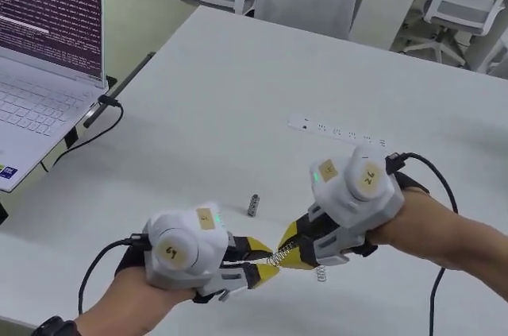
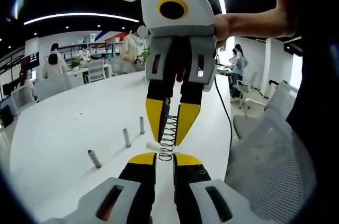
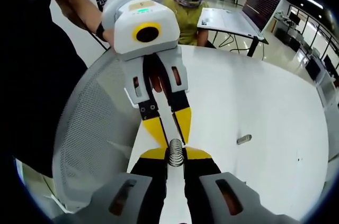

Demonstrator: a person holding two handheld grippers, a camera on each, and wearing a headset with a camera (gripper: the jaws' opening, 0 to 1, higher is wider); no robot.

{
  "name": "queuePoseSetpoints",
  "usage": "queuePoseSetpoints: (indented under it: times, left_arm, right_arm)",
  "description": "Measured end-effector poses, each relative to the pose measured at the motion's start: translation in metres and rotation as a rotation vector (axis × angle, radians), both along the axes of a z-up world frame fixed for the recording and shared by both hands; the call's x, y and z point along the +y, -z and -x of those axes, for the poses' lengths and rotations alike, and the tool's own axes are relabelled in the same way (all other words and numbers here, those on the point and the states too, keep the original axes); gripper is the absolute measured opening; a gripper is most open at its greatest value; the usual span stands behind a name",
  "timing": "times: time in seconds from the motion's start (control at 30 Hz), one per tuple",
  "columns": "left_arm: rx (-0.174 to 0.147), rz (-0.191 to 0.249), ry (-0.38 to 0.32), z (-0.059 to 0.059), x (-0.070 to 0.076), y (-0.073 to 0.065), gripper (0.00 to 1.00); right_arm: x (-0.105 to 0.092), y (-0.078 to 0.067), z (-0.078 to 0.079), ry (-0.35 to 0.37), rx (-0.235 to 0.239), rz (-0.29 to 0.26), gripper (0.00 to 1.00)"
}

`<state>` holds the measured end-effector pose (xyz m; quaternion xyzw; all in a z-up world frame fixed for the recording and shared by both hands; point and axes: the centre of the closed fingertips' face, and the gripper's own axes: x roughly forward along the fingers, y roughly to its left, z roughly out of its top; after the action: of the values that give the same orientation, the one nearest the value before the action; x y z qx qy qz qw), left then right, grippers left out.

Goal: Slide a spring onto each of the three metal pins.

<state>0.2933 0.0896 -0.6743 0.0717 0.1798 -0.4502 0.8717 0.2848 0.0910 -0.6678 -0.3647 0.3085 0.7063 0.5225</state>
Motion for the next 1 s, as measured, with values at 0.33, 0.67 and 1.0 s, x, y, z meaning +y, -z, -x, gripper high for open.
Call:
queuePoseSetpoints:
  times: [0.33,0.67,1.0]
  left_arm:
    - [0.011,0.005,-0.061,-0.001,0.023,0.000,0.10]
    - [0.029,-0.001,-0.136,0.000,0.053,0.003,0.18]
    - [0.048,-0.032,-0.189,0.005,0.081,0.008,0.25]
  right_arm:
    - [-0.017,0.007,-0.017,0.070,-0.012,0.016,0.08]
    - [-0.034,0.011,-0.036,0.143,-0.038,0.027,0.08]
    - [-0.048,0.017,-0.050,0.188,-0.038,0.057,0.08]
